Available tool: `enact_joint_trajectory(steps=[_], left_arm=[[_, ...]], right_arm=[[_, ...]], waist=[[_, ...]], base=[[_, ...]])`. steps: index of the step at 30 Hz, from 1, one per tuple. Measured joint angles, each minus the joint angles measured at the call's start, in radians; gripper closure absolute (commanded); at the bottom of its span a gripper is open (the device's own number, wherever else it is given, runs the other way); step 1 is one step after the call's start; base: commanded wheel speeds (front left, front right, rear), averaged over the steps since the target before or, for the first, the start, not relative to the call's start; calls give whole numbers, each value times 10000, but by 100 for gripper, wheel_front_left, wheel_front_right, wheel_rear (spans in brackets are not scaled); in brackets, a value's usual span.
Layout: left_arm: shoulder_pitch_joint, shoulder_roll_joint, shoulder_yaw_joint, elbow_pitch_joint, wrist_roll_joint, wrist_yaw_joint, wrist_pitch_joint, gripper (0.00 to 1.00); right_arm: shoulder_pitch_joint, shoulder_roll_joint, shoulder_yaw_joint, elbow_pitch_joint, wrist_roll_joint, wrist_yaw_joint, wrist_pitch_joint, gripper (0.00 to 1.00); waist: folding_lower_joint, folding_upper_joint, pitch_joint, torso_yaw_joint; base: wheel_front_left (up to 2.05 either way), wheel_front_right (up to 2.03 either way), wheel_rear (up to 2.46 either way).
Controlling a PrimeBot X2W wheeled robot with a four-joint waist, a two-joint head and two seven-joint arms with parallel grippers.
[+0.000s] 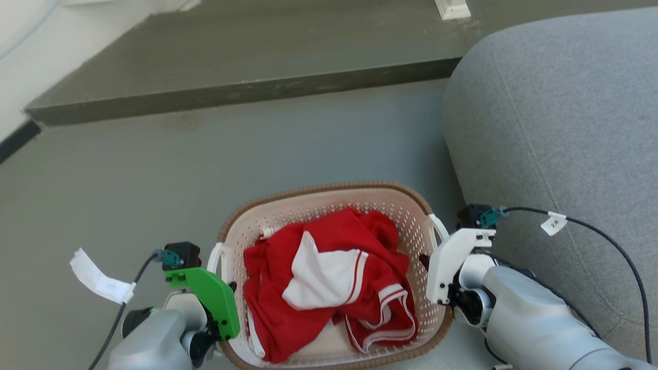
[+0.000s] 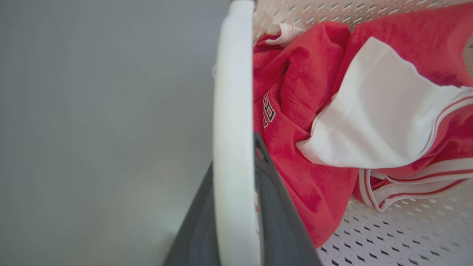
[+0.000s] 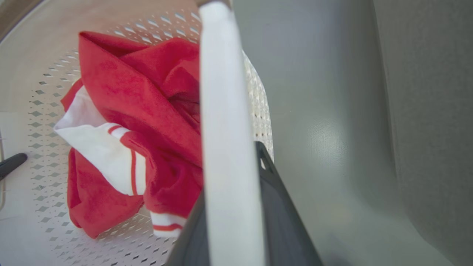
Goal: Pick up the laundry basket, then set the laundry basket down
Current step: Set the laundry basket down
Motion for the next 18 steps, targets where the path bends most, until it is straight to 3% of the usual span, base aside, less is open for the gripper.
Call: enact_joint_trajectory(steps=[18], left_arm=[[-1225,639,35,-702,219,0,-1116,100]], right_arm=[[-1104,-12,23,-579,-13,-485,-1310,100]], waist=[[1,0,2104,-206]], base=[[0,0,0]])
